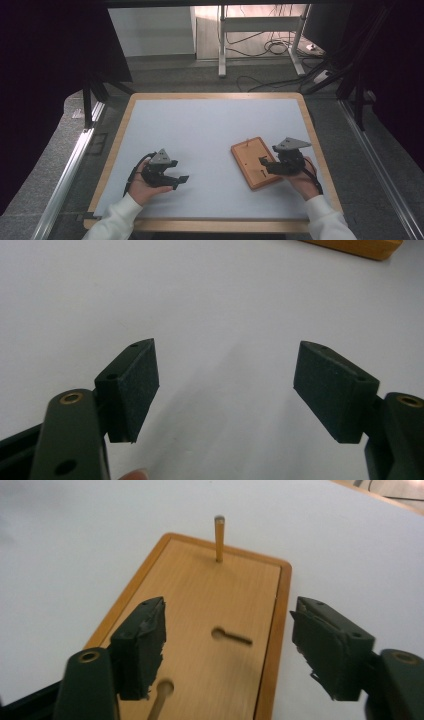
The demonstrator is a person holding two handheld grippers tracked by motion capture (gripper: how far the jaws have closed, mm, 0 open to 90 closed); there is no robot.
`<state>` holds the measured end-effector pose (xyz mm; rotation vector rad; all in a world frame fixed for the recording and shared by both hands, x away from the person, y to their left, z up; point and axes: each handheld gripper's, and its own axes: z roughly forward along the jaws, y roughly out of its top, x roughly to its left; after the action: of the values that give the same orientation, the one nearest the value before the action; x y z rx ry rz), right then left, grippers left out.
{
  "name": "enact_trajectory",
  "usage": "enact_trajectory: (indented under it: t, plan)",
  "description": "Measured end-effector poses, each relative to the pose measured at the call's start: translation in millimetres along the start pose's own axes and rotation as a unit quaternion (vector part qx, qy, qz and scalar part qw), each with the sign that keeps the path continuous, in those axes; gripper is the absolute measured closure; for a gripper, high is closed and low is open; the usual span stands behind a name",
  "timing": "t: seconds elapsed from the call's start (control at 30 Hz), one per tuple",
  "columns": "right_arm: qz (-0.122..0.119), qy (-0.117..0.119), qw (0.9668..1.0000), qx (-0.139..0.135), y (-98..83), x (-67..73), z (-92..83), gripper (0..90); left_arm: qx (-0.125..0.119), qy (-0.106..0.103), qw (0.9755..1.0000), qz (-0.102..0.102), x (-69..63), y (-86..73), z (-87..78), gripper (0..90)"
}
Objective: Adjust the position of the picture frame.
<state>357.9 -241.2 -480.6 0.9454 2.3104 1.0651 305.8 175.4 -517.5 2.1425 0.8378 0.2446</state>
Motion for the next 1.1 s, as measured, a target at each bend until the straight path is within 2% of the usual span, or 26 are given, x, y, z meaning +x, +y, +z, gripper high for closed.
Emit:
enact_trajectory:
  t: [0.1, 0.13, 0.23, 0.3, 0.33, 0.37, 0.5, 0.73, 0.87, 0.9, 0.93, 0.97, 1.03, 1.07, 1.1]
  plan:
    - [-0.006, 0.007, 1.0, 0.003, 6.0, -0.8, 6.8, 36.6, 0.0, -0.002, 1.0, 0.002, -0.9, -0.3, 0.5, 25.8]
    - [-0.017, 0.013, 0.9997, 0.014, 11.8, -1.3, 16.4, 40.4, -0.001, -0.002, 1.0, 0.002, -1.0, -0.3, 0.5, 25.8]
    - [-0.026, 0.019, 0.9992, 0.022, 15.6, -1.9, 25.0, 43.0, -0.001, -0.002, 1.0, 0.005, -0.2, -0.1, 0.3, 25.7]
    - [-0.039, 0.023, 0.9985, 0.03, 21.5, -4.0, 37.9, 47.0, 0.001, -0.003, 1.0, 0.005, 0.2, -0.7, 0.9, 25.7]
    - [-0.039, 0.023, 0.9985, 0.03, 21.5, -4.0, 37.9, 47.0, 0.001, -0.003, 1.0, 0.005, 0.2, -0.7, 0.9, 25.7]
    - [-0.039, 0.029, 0.9982, 0.034, 25.5, -6.7, 46.4, 48.9, 0.002, -0.004, 1.0, 0.005, 0.4, -0.9, 1.3, 25.7]
    - [-0.041, 0.036, 0.9977, 0.039, 31.3, -10.4, 59.5, 53.9, 0.004, -0.005, 1.0, 0.007, 0.9, -1.3, 2.0, 25.6]
    - [-0.041, 0.058, 0.9965, 0.044, 36.9, -12.9, 75.1, 62.5, 0.006, -0.005, 0.9999, 0.007, 0.7, -2.1, 3.1, 25.5]
    - [-0.042, 0.061, 0.9961, 0.048, 36.6, -13.7, 80.5, 66.3, 0.007, -0.005, 0.9999, 0.007, 0.8, -2.3, 3.7, 25.5]
    - [-0.042, 0.064, 0.996, 0.046, 36.3, -14.4, 82.8, 70.1, 0.007, -0.005, 0.9999, 0.007, 1.0, -2.3, 3.9, 25.5]
    - [-0.042, 0.064, 0.996, 0.046, 36.3, -14.4, 82.8, 70.1, 0.007, -0.005, 0.9999, 0.007, 1.0, -2.3, 3.9, 25.4]
    - [-0.048, 0.067, 0.9958, 0.04, 36.4, -14.2, 84.5, 75.3, 0.007, -0.005, 0.9999, 0.008, 1.0, -2.4, 3.9, 25.4]
    - [-0.056, 0.064, 0.9957, 0.038, 36.9, -12.6, 85.4, 82.6, 0.007, -0.005, 0.9999, 0.008, 1.0, -2.4, 4.0, 25.4]
    - [-0.056, 0.064, 0.9957, 0.038, 36.9, -12.6, 85.4, 82.6, 0.007, -0.005, 0.9999, 0.008, 1.0, -2.5, 4.1, 25.4]
    - [-0.063, 0.054, 0.9957, 0.043, 37.8, -10.7, 85.8, 84.5, 0.008, -0.006, 0.9999, 0.009, 1.2, -2.6, 4.4, 25.4]
